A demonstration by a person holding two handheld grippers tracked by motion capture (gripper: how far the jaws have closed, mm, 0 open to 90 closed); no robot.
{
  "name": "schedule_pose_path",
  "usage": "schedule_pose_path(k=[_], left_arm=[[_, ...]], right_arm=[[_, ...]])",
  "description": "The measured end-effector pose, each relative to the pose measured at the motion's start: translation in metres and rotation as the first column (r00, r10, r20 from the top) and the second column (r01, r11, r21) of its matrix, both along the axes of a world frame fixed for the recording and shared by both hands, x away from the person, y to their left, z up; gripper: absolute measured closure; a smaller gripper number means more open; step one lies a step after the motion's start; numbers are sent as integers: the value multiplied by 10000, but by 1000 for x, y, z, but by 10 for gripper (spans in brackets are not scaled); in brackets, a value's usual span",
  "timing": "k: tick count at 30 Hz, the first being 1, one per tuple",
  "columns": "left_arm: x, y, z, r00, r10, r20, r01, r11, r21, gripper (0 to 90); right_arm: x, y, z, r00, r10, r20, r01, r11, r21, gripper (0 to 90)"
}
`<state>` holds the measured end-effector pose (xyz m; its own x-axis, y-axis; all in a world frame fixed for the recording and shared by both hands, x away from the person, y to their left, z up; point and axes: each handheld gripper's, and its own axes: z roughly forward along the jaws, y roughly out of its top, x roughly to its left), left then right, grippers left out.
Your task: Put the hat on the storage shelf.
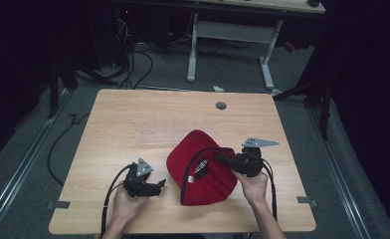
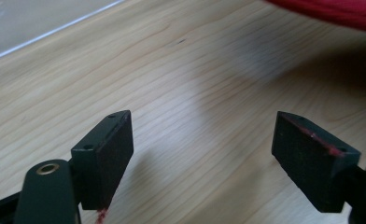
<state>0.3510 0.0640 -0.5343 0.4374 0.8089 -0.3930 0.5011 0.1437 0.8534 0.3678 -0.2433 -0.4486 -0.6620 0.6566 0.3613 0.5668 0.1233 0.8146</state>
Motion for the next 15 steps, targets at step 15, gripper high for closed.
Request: schedule_pose_path(k=[15], left_arm=[[-7, -38, 7, 9952, -242, 947, 256, 9996, -136, 182]], right_arm=[[2, 11, 11, 10000, 61, 72, -63, 9997, 238, 849]])
